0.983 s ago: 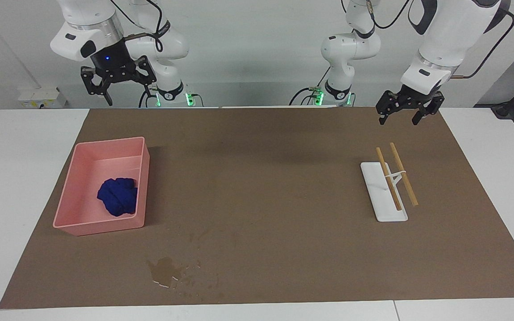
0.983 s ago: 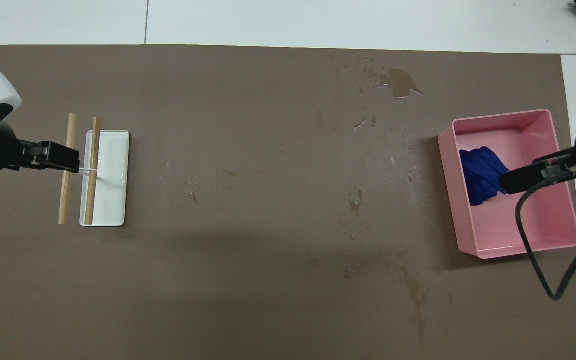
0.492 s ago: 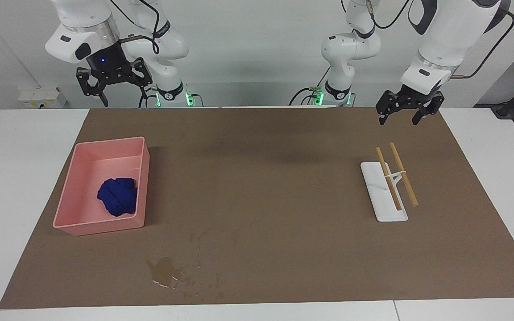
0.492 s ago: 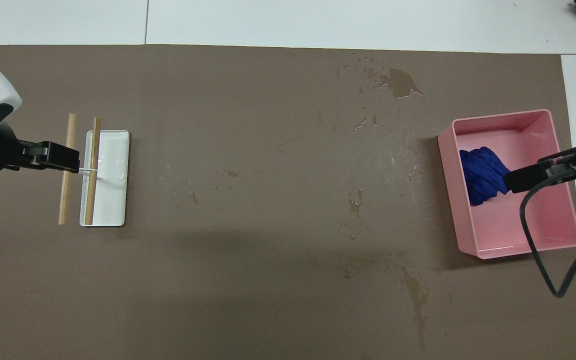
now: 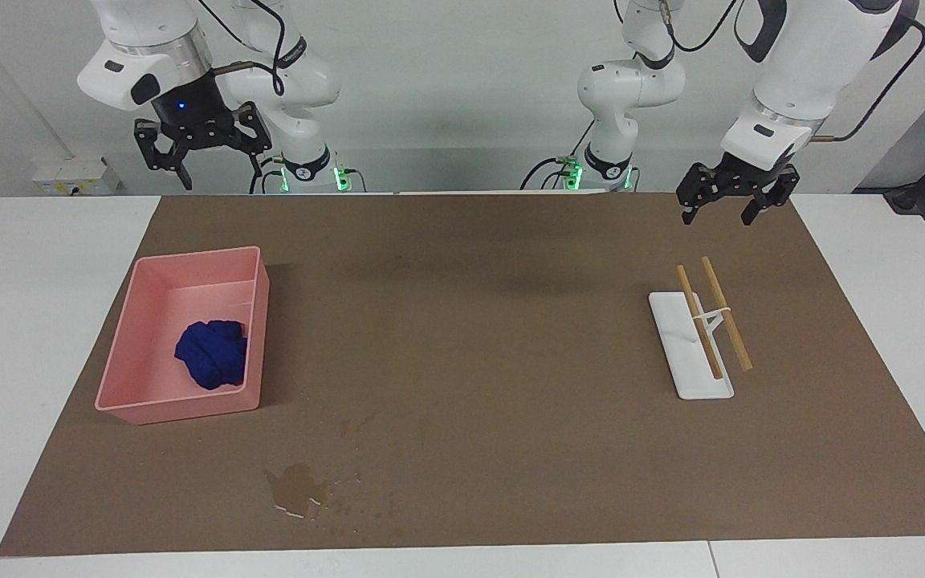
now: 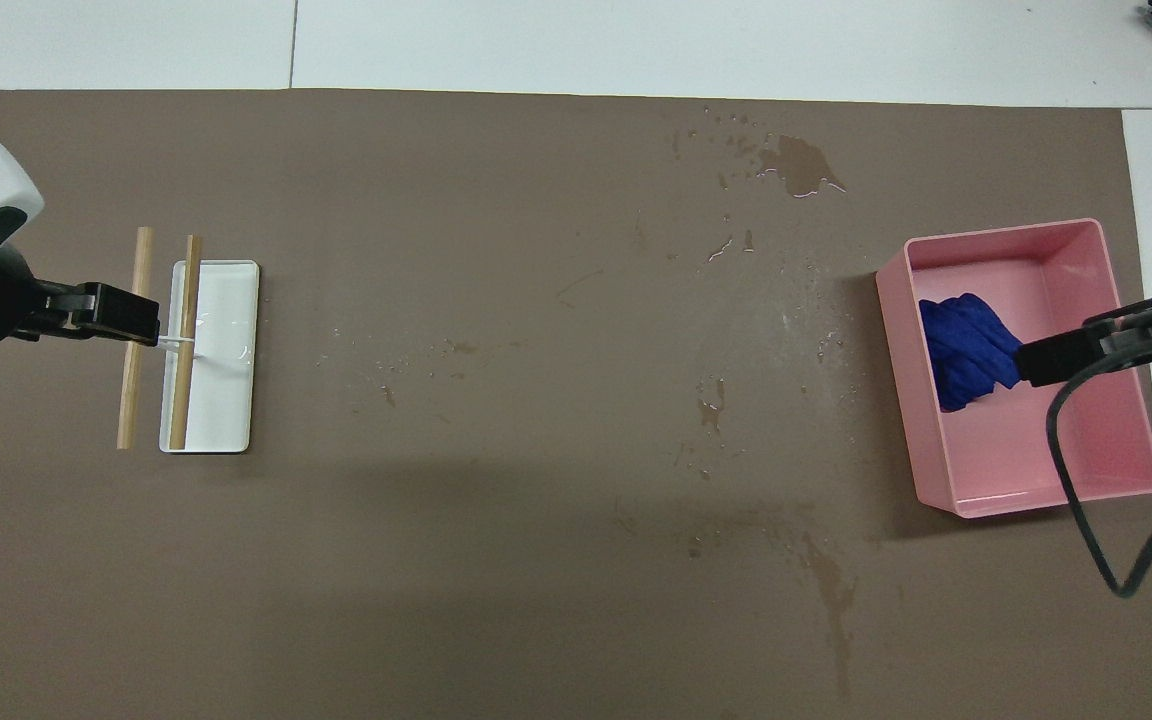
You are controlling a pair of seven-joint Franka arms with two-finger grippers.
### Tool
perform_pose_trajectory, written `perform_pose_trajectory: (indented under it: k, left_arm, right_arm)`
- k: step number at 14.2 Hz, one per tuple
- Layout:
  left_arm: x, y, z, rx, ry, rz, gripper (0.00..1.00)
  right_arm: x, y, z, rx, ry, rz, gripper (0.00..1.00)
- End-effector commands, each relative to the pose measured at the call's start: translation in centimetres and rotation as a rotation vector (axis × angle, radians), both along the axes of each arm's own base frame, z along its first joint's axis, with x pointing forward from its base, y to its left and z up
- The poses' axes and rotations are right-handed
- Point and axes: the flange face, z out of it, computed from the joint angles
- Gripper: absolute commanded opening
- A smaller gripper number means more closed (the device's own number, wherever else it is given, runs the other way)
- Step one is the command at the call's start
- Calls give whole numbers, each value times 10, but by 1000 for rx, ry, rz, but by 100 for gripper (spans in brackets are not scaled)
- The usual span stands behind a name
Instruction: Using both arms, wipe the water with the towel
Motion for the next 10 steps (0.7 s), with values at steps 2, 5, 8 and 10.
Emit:
perform_pose_trajectory:
  k: [2,5,8,10]
  left_arm:
    - [-4,2,0,18,8,1,100]
    - [-4,2,0,17,8,1,100]
    - [-4,2,0,18,8,1,100]
    - [-4,2,0,18,8,1,100]
  right_arm:
    - [-7,6,-2,40,0,-66,100]
    - [-5,1,-4,59,1,-79,100]
    - [-6,0,-3,70,5,-85,100]
    - [-6,1,-3,71,4,-82,100]
